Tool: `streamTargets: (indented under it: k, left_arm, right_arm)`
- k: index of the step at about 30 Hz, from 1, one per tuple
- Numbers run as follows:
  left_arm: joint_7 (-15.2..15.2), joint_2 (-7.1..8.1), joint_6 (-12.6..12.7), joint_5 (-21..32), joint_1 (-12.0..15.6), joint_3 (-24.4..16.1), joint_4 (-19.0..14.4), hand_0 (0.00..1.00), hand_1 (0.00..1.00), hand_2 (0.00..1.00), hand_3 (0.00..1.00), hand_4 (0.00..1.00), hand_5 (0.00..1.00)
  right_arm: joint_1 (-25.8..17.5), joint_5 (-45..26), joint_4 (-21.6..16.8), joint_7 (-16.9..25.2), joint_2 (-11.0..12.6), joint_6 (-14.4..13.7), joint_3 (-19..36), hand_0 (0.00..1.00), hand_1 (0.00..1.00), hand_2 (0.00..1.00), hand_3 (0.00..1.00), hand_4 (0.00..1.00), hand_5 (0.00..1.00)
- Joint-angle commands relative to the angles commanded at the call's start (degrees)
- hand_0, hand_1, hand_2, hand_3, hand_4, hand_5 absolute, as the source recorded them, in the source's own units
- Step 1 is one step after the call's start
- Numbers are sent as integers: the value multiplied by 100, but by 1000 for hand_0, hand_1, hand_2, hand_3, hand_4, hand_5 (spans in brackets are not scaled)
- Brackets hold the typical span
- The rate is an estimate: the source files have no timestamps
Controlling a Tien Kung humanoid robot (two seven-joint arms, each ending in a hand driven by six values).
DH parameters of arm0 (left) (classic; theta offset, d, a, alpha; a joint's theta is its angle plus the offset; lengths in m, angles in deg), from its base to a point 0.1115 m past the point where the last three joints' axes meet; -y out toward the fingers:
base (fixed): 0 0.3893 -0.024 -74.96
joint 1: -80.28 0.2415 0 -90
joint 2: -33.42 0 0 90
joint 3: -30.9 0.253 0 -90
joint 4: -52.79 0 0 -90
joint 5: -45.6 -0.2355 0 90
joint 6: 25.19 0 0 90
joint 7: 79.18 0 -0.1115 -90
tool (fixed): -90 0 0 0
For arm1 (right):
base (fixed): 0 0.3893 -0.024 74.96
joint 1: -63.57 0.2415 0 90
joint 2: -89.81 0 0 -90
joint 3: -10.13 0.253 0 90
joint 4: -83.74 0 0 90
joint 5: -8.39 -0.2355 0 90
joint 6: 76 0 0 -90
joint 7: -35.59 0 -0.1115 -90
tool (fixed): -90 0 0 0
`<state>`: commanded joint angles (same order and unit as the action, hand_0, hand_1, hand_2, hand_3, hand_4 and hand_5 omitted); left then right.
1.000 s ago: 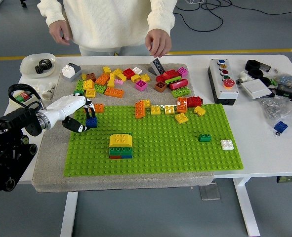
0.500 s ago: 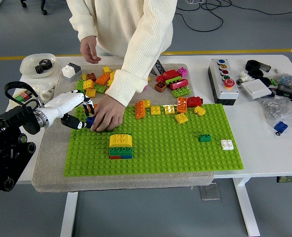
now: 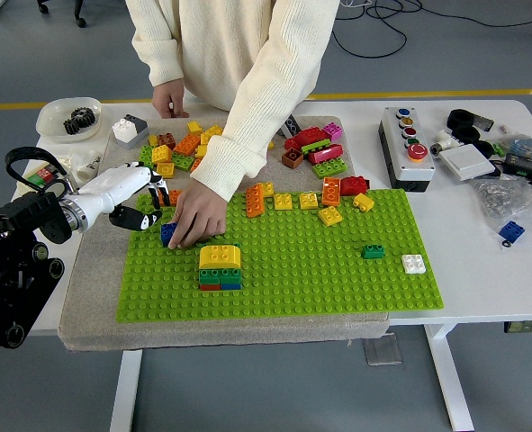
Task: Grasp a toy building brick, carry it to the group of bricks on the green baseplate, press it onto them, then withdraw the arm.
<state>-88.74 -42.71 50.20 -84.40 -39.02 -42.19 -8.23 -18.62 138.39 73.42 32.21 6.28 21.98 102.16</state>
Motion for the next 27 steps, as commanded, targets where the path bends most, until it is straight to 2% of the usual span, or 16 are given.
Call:
streamTargets:
  k: [19, 20, 25, 26, 27]
  left_arm:
    - [37, 89, -696, 0, -24, -111, -218, 998, 771, 529, 549, 607, 2]
    - [46, 87, -728, 0, -25, -116, -233, 998, 777, 581, 572, 643, 2]
    - [70, 81, -847, 0, -30, -129, -275, 998, 777, 581, 572, 643, 2]
    - [73, 79, -884, 0, -32, -131, -276, 998, 783, 616, 604, 692, 5]
    - [79, 76, -920, 0, -27, -133, -279, 998, 783, 616, 604, 692, 5]
  right_arm:
    - [10, 0, 0, 10, 2, -5, 2, 748, 648, 728, 633, 895, 479]
    - [8, 0, 0, 11, 2, -5, -1, 749, 648, 727, 633, 895, 479]
    - [-9, 0, 0, 8, 1, -2, -1, 749, 648, 727, 633, 895, 479]
    - [-12, 0, 0, 6, 0, 0, 0, 749, 647, 728, 633, 895, 479]
    - [-14, 0, 0, 5, -2, 1, -2, 749, 647, 728, 633, 895, 479]
